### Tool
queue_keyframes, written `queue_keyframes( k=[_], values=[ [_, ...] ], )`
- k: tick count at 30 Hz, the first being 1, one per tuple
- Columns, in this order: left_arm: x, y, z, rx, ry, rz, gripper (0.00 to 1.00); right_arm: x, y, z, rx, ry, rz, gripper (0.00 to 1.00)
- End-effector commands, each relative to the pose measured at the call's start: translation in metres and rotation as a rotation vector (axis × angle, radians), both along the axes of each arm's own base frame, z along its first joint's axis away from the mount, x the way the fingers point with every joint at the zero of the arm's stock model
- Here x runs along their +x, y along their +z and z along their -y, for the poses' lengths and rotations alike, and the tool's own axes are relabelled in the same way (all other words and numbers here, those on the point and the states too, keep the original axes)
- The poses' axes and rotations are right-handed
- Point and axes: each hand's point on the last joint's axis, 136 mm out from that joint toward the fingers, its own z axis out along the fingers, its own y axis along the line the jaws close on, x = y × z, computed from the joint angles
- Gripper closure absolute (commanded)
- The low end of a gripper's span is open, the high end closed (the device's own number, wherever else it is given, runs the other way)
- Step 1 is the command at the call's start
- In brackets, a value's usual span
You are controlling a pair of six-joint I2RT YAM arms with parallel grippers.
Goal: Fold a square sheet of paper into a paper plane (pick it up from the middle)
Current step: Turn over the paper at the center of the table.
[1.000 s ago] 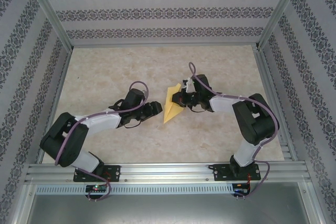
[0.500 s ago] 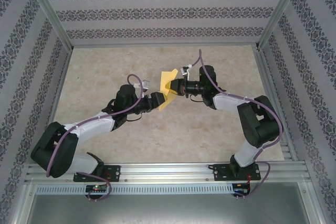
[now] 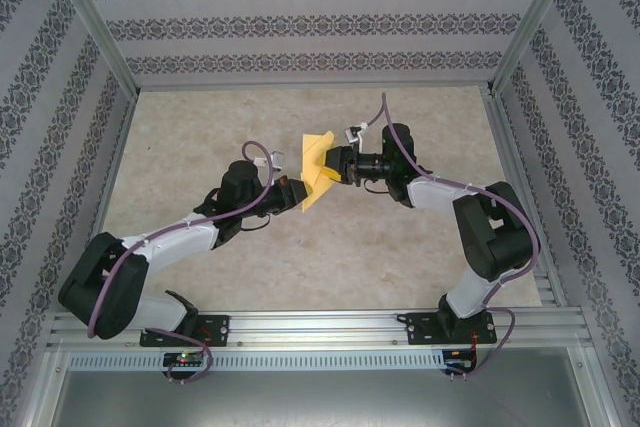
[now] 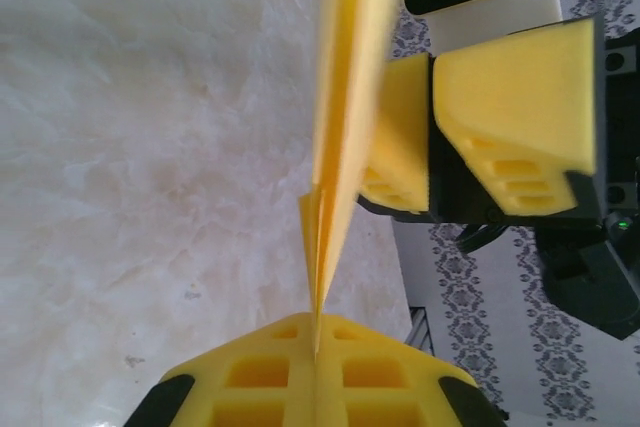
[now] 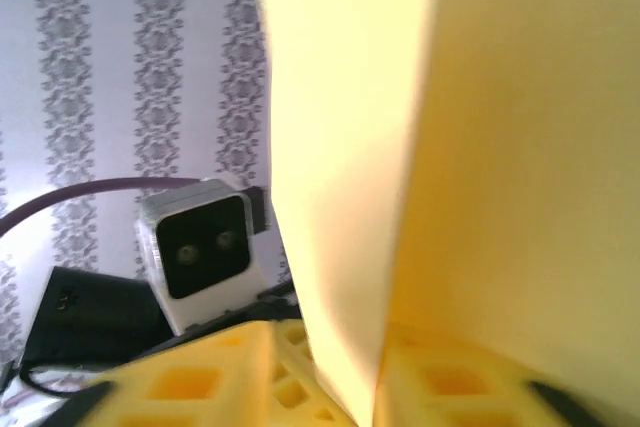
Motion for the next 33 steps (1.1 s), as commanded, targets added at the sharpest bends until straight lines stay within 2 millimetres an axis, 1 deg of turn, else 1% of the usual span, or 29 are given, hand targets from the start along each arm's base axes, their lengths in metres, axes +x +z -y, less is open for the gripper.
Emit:
queue_keyframes(
  k=[1,3,6,7,11,13,16,19,21,23,25,27,29,31,33],
  values=[
    [0.009,0.004,-0.015,0.129,0.043,0.039,0.96,0.004,-0.004,0.024,-0.114,-0.061,0.053,0.56],
    [0.011,-0.008,-0.028,0.262,0.071,0.017,0.97,0.004,-0.014,0.039,-0.218,-0.108,0.065,0.48],
    [0.01,-0.024,-0.055,0.544,0.114,-0.023,0.96,0.005,-0.027,0.064,-0.404,-0.191,0.108,0.4],
    [0.01,-0.027,-0.064,0.652,0.125,-0.029,0.96,0.005,-0.028,0.071,-0.451,-0.216,0.125,0.37],
    [0.009,-0.03,-0.091,1.028,0.167,-0.036,0.96,0.005,-0.036,0.099,-0.592,-0.323,0.152,0.3],
    [0.011,-0.03,-0.1,1.181,0.19,-0.036,0.96,0.005,-0.04,0.114,-0.65,-0.384,0.155,0.27],
    [0.014,-0.029,-0.102,1.362,0.206,-0.019,0.95,0.005,-0.042,0.135,-0.71,-0.468,0.16,0.23],
    [0.019,-0.031,-0.094,1.502,0.199,0.005,0.93,0.003,-0.044,0.154,-0.749,-0.545,0.156,0.19],
    [0.022,-0.039,-0.084,1.552,0.176,0.009,0.9,0.001,-0.046,0.166,-0.764,-0.596,0.141,0.16],
    [0.023,-0.054,-0.069,1.562,0.14,0.0,0.85,-0.002,-0.049,0.178,-0.767,-0.644,0.121,0.15],
    [0.023,-0.071,-0.052,1.527,0.096,-0.017,0.82,-0.004,-0.052,0.187,-0.765,-0.681,0.102,0.15],
    [0.021,-0.091,-0.032,1.454,0.042,-0.049,0.77,-0.007,-0.055,0.193,-0.76,-0.702,0.082,0.15],
    [0.021,-0.103,-0.018,1.388,0.016,-0.067,0.72,-0.008,-0.058,0.195,-0.756,-0.705,0.072,0.15],
    [0.021,-0.108,-0.005,1.325,-0.009,-0.081,0.66,-0.009,-0.06,0.195,-0.754,-0.699,0.066,0.16],
    [0.023,-0.107,0.003,1.268,-0.02,-0.086,0.6,-0.01,-0.063,0.191,-0.74,-0.682,0.058,0.16]
  ],
)
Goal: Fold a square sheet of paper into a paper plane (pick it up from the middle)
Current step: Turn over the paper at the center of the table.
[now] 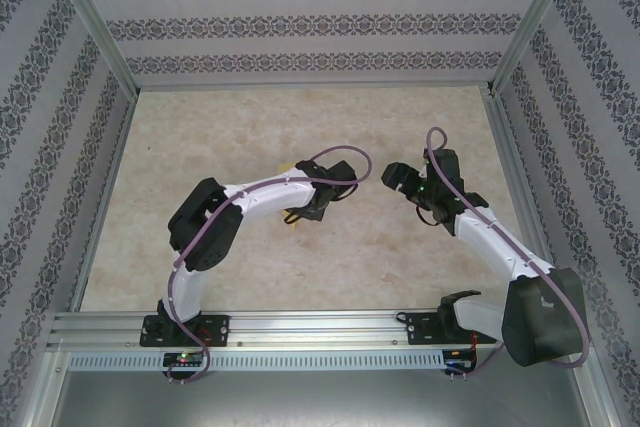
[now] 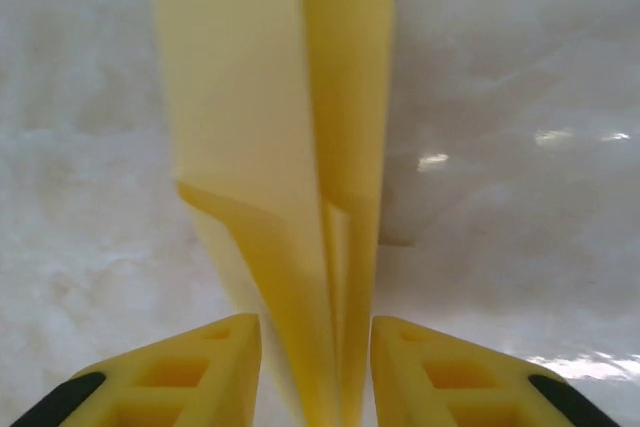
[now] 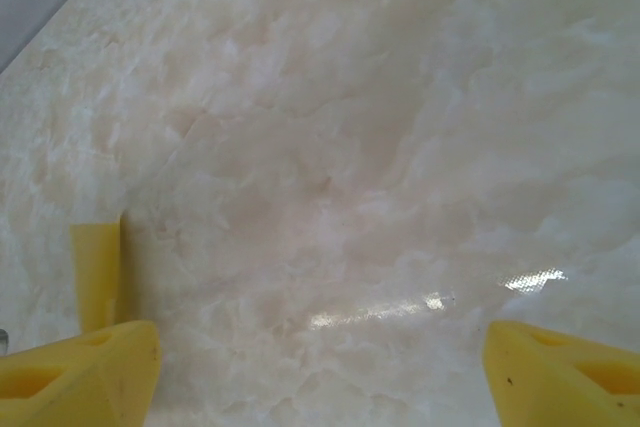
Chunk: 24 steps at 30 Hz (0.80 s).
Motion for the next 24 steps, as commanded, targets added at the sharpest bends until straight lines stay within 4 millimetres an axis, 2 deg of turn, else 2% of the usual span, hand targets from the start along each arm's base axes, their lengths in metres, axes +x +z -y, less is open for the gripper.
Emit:
queue_keyframes(
  k=[1,4,7,8,12,14,21,24],
  values=[
    [0.007,0.009,0.029,-0.166,-0.017,-0.003,0.58,-0.001,0.0,-0.002,0.025,0.001,0.006,0.17],
    [0.011,0.023,0.028,-0.279,0.013,0.007,0.53,-0.003,-0.004,-0.015,0.062,0.046,-0.012,0.19],
    [0.015,0.041,0.016,-0.398,0.067,0.034,0.45,-0.009,-0.008,-0.042,0.072,0.13,-0.046,0.22],
    [0.017,0.047,0.009,-0.438,0.089,0.047,0.41,-0.012,-0.009,-0.057,0.071,0.172,-0.05,0.24],
    [0.023,0.061,-0.031,-0.528,0.2,0.113,0.23,-0.022,-0.01,-0.118,0.046,0.292,-0.062,0.28],
    [0.025,0.061,-0.055,-0.56,0.267,0.141,0.16,-0.026,-0.01,-0.149,0.063,0.342,-0.067,0.33],
    [0.02,0.06,-0.13,-0.625,0.454,0.228,0.04,-0.031,-0.021,-0.241,0.058,0.45,-0.122,0.6],
    [0.018,0.06,-0.149,-0.632,0.486,0.255,0.02,-0.032,-0.036,-0.272,0.053,0.467,-0.158,0.66]
  ],
)
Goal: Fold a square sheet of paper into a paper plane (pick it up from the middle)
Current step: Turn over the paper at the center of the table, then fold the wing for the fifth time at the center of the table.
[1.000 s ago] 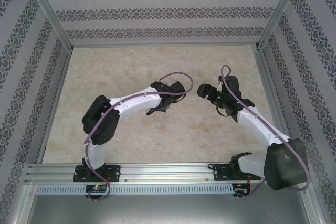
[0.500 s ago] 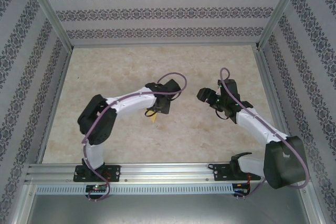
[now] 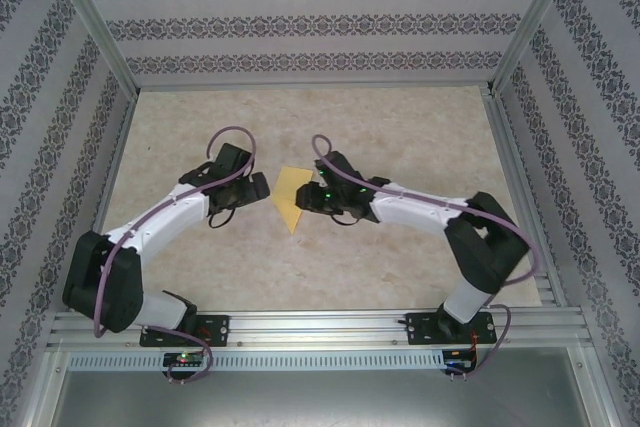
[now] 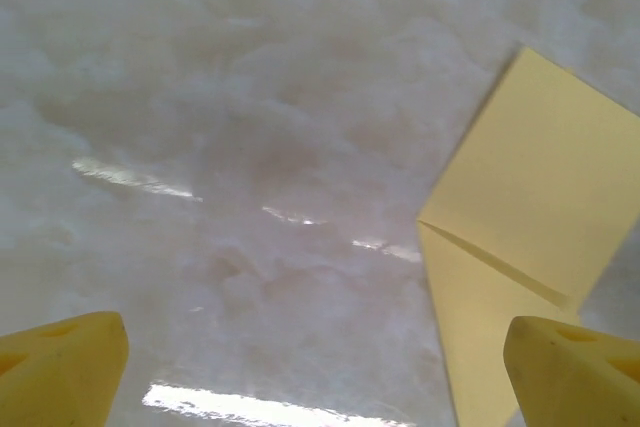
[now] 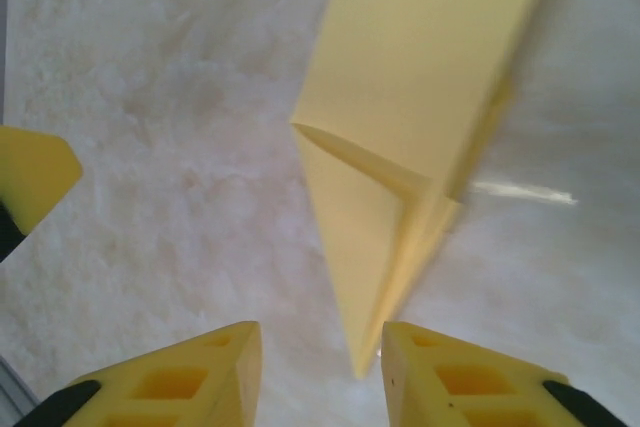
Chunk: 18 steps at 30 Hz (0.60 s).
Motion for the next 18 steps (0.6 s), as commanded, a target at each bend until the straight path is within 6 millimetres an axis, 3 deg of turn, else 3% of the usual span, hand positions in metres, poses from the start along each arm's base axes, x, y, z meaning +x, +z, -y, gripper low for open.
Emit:
queue_keyframes(
  k=[1,5,8,18],
  values=[
    [0.01,0.014,-0.008,-0.066,0.044,0.086,0.02,0.003,-0.013,-0.031,-0.002,-0.014,-0.026,0.67],
    [0.006,0.005,-0.019,-0.094,0.06,0.073,0.01,0.0,-0.037,-0.054,-0.042,0.014,-0.084,0.69],
    [0.003,-0.001,-0.018,-0.114,0.047,0.067,0.0,0.0,-0.051,-0.059,-0.072,0.023,-0.103,0.69],
    [-0.003,-0.004,-0.007,-0.199,0.027,0.078,0.0,-0.016,-0.081,-0.028,-0.182,0.065,-0.164,0.68]
  ],
)
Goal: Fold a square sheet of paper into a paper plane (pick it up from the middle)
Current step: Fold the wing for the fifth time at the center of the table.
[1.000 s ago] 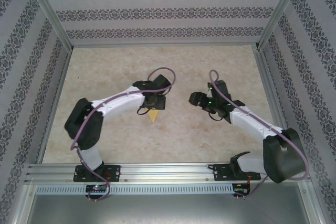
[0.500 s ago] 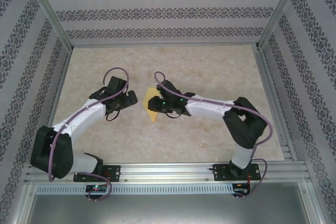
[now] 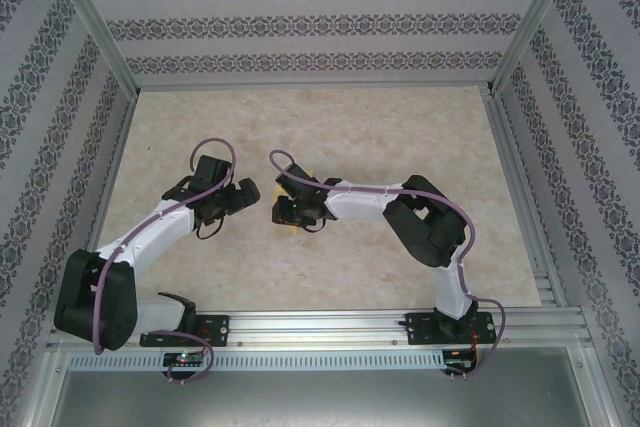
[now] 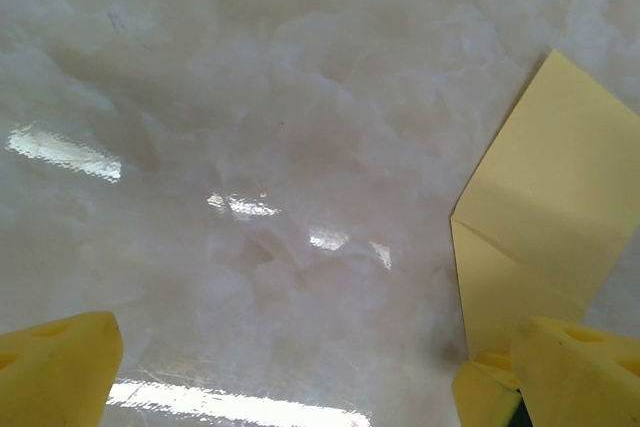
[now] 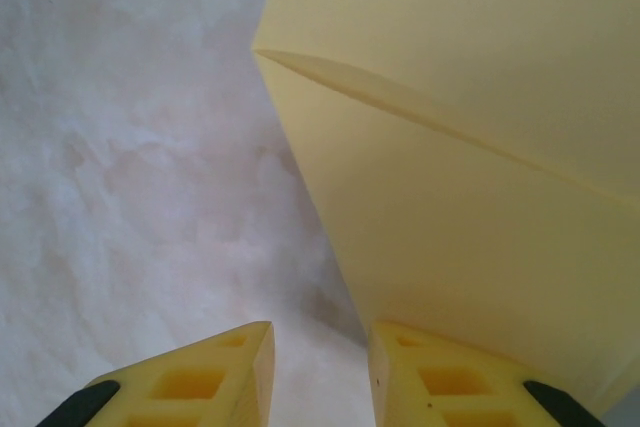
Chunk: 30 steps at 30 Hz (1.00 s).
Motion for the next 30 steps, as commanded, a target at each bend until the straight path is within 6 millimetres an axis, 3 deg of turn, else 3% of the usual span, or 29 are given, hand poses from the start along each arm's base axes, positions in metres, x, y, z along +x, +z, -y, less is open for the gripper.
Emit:
queue_keyframes(
  k=[1,5,10,13,17,19,21,25,30],
  values=[
    [0.009,0.012,0.005,-0.066,0.008,0.068,0.0,-0.01,-0.01,0.021,-0.047,0.03,-0.036,0.69],
    [0.009,0.013,0.008,-0.076,-0.006,0.077,0.0,-0.027,-0.02,0.049,-0.097,0.1,-0.071,0.69],
    [0.009,0.013,0.019,-0.125,-0.048,0.09,0.0,-0.057,-0.022,0.105,-0.173,0.28,-0.1,0.68],
    [0.01,0.017,0.025,-0.155,-0.074,0.1,0.0,-0.055,-0.01,0.125,-0.162,0.297,-0.072,0.68],
    [0.01,0.022,0.035,-0.198,-0.102,0.113,0.0,-0.033,0.032,0.118,-0.07,0.21,0.076,0.63],
    [0.011,0.024,0.039,-0.218,-0.111,0.121,0.0,-0.015,0.052,0.114,-0.027,0.087,0.16,0.59],
    [0.012,0.027,0.045,-0.232,-0.119,0.129,0.0,-0.003,0.059,0.115,-0.003,-0.039,0.186,0.58],
    [0.013,0.029,0.053,-0.255,-0.128,0.129,0.0,0.01,0.049,0.111,0.015,-0.173,0.164,0.59],
    [0.012,0.028,0.059,-0.293,-0.108,0.125,0.0,0.014,0.024,0.093,-0.002,-0.135,0.086,0.62]
  ],
)
